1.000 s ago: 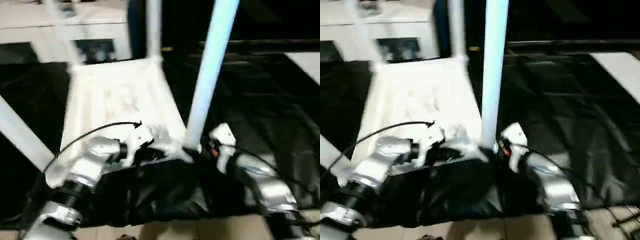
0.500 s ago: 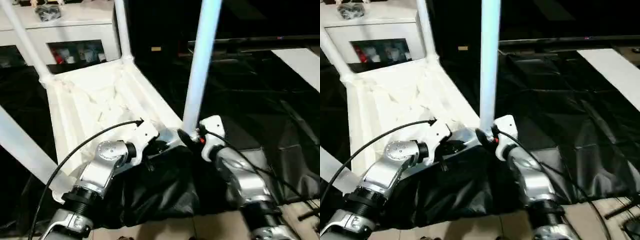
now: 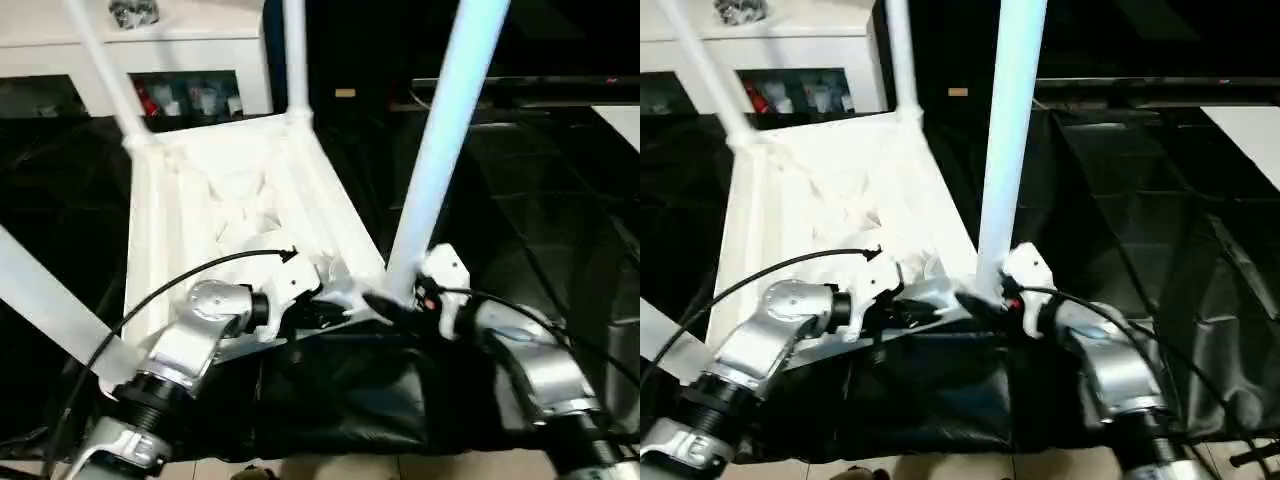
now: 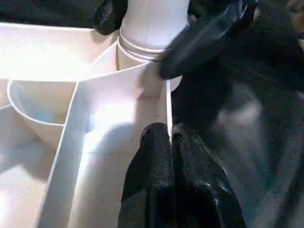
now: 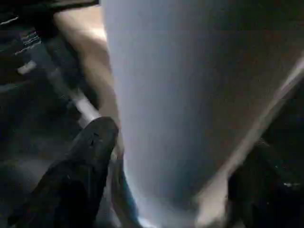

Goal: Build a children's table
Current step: Rotate leg to tighten

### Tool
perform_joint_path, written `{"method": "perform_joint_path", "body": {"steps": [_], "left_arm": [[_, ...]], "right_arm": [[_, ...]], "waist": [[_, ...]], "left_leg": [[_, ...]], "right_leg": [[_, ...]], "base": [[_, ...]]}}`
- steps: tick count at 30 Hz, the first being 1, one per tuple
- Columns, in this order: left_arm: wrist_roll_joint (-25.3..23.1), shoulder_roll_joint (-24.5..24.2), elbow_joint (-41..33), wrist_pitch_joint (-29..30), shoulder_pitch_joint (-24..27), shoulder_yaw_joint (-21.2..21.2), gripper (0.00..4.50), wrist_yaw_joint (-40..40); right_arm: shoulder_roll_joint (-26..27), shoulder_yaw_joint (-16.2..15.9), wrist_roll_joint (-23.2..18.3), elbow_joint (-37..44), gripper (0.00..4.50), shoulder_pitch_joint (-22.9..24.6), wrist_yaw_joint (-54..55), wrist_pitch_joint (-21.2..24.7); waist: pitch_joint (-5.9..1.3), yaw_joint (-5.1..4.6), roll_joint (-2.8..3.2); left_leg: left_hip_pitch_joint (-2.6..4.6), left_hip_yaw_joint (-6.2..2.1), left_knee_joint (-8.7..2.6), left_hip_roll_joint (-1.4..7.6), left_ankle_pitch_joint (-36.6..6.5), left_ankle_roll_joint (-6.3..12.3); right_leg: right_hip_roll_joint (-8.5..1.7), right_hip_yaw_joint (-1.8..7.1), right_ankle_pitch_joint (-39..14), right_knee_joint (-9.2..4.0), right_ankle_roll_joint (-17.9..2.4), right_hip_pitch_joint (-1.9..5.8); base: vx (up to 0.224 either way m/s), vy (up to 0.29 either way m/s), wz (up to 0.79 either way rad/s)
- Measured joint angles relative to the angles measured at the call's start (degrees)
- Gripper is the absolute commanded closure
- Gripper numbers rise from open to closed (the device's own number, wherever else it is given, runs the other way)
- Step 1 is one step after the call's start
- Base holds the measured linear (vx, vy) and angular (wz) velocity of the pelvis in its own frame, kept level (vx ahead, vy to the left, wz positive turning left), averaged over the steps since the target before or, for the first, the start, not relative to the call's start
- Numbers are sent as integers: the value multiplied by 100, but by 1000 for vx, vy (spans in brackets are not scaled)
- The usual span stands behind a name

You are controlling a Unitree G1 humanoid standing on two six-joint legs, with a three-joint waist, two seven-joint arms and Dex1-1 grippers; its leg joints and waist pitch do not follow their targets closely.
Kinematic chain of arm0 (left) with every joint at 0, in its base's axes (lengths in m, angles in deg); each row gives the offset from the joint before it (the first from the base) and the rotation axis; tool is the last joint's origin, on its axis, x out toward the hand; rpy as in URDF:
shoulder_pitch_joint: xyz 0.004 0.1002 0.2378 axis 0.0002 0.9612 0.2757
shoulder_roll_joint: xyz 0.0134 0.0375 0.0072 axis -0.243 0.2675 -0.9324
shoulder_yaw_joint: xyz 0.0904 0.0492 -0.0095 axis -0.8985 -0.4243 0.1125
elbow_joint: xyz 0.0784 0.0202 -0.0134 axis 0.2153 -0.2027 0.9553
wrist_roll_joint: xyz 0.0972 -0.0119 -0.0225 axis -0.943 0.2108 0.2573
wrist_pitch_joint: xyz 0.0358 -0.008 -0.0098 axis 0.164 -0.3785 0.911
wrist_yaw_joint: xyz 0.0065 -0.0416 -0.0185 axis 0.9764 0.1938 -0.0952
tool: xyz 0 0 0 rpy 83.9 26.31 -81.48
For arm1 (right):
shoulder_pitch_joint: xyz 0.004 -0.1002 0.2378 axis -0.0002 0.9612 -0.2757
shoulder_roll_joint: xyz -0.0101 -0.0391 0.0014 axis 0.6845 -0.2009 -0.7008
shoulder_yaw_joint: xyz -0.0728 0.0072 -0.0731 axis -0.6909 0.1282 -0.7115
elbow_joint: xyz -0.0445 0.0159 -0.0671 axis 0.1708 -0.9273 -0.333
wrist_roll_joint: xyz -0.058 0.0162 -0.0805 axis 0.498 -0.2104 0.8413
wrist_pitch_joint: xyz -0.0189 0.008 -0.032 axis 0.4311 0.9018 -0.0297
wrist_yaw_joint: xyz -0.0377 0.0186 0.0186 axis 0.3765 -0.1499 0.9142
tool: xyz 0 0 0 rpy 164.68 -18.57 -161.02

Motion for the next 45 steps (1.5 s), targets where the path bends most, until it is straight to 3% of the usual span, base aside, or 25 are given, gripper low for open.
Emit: {"method": "perform_joint_path", "body": {"steps": [9,22,25,29,32,40,42,45], "left_arm": [[66,-282,254,-133,-163,-106,450,770],[87,-74,569,-391,-238,-77,450,532],[-16,46,610,-384,-264,-6,450,119],[-238,351,621,-196,-270,178,450,-723],[-307,541,575,24,-270,229,450,-1206],[-507,859,281,290,-109,275,450,-1950],[-512,859,248,293,-89,275,450,-1957],[-511,865,225,293,-88,250,450,-1938]], "right_arm": [[-331,-164,-214,263,178,120,-773,145],[-201,-100,-148,360,186,245,-464,182],[128,69,-84,136,186,200,99,175],[975,348,144,-374,187,-51,1532,142],[1385,454,294,-566,187,-217,2310,213],[1842,539,661,-967,187,-470,3212,5],[1840,547,651,-961,117,-470,3176,-14],[1785,554,638,-924,106,-465,3027,2]], "waist": [[11,36,14],[13,40,15],[13,-26,3],[16,-249,-6],[16,-340,-6],[13,-389,-4],[13,-389,-3],[14,-369,6]], "left_leg": [[-1,28,9,2,0,-1],[-1,28,5,2,0,-1],[3,26,3,2,1,-1],[11,1,5,-2,3,-5],[20,-46,3,-13,3,-8],[51,-47,-10,-16,3,-9],[54,-47,-14,-18,2,-9],[54,-46,-19,-20,2,-9]], "right_leg": [[-3,25,11,1,-16,23],[-4,26,11,1,-14,32],[-3,26,-1,-2,6,32],[-3,11,-4,-6,12,20],[-2,-8,-4,-12,13,20],[0,-5,-4,-11,12,24],[0,-3,-4,-11,12,24],[0,-1,-3,-10,11,24]], "base": [[0,0,0],[0,0,0],[0,0,0],[0,0,0],[0,0,0],[0,0,0],[0,0,0],[0,0,0]]}}
